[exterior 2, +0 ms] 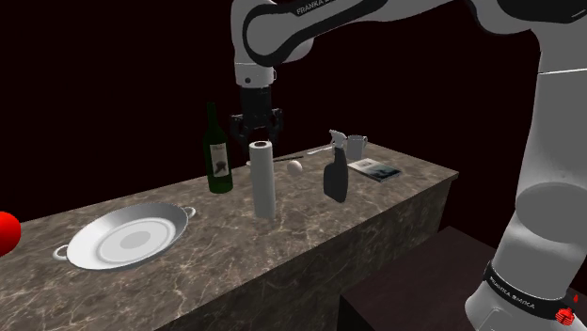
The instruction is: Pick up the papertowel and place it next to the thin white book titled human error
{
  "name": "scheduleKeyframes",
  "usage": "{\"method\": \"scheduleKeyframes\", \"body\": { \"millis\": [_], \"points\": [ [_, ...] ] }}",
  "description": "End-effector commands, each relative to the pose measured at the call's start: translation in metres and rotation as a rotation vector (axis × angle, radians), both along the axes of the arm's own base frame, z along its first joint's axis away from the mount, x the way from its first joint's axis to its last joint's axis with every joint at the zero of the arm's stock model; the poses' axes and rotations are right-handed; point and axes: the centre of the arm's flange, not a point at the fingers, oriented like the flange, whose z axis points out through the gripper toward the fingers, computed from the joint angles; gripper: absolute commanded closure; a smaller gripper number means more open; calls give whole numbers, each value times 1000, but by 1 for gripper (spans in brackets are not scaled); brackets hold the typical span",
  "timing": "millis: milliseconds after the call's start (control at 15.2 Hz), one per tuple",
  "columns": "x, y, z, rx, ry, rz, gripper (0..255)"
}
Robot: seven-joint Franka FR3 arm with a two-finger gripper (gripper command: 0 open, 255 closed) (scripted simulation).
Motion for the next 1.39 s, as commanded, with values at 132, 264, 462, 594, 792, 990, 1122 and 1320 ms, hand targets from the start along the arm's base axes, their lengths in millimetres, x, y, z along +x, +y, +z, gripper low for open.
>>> {"method": "scheduleKeyframes", "body": {
  "millis": [132,264,462,594,792,990,1122,1320],
  "points": [
    [0,2,22,0,0,0,255],
    [0,2,33,0,0,0,255],
    [0,2,48,0,0,0,255],
    [0,2,59,0,0,0,255],
    [0,2,75,0,0,0,255],
    [0,2,80,0,0,0,255],
    [0,-10,69,30,17,-31,0],
    [-2,-43,35,120,68,-124,0]
  ]
}}
